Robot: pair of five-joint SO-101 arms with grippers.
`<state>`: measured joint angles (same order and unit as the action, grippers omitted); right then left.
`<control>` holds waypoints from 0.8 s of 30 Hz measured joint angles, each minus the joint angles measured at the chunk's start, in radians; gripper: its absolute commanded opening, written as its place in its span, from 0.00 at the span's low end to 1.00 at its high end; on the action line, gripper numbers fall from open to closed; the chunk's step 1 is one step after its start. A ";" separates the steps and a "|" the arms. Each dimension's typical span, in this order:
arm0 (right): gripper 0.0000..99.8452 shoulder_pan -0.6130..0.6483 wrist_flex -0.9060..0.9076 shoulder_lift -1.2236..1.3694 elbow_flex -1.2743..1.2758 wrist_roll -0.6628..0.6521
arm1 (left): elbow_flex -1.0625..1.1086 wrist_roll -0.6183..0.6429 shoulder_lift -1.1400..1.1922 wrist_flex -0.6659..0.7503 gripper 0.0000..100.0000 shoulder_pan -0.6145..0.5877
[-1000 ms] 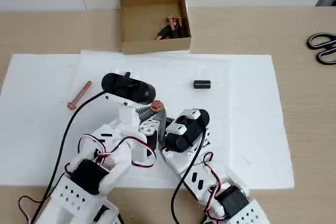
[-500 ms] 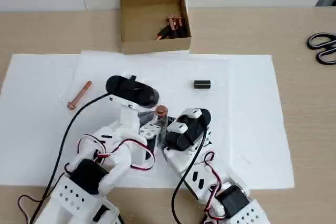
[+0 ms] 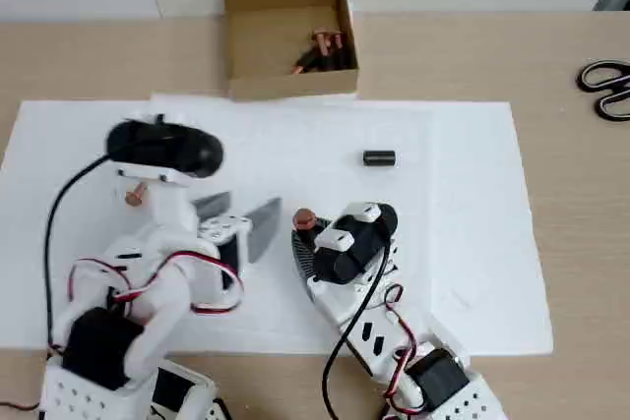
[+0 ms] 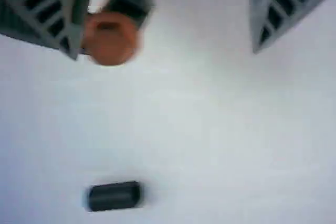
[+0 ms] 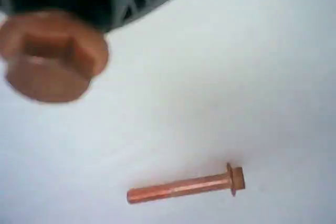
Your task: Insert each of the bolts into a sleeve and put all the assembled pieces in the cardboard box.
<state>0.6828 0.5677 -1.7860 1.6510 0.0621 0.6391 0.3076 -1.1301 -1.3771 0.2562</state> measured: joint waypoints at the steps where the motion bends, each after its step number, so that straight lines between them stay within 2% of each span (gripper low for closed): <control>1: 0.00 0.000 0.000 0.000 0.000 0.000 | -0.006 -0.037 0.000 -0.015 0.20 -0.031; 6: 0.00 -0.084 0.008 0.000 -0.002 0.000 | -0.006 -0.221 -0.002 -0.110 0.20 -0.153; 9: 0.00 -0.157 0.103 0.002 -0.068 0.000 | -0.006 -0.236 -0.002 -0.158 0.20 -0.170; 14: 0.00 -0.215 0.221 0.106 -0.361 -0.006 | -0.006 -0.241 -0.002 -0.170 0.20 -0.175; 20: 0.00 -0.288 0.227 0.497 -0.787 -0.026 | -0.006 -0.242 -0.002 -0.170 0.20 -0.176; 24: 0.00 -0.295 0.127 0.813 -1.042 -0.026 | -0.006 -0.242 -0.002 -0.170 0.20 -0.176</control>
<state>0.3882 0.6951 -0.9728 0.6091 0.0361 0.6329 0.0652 -1.1316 -1.5474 0.0798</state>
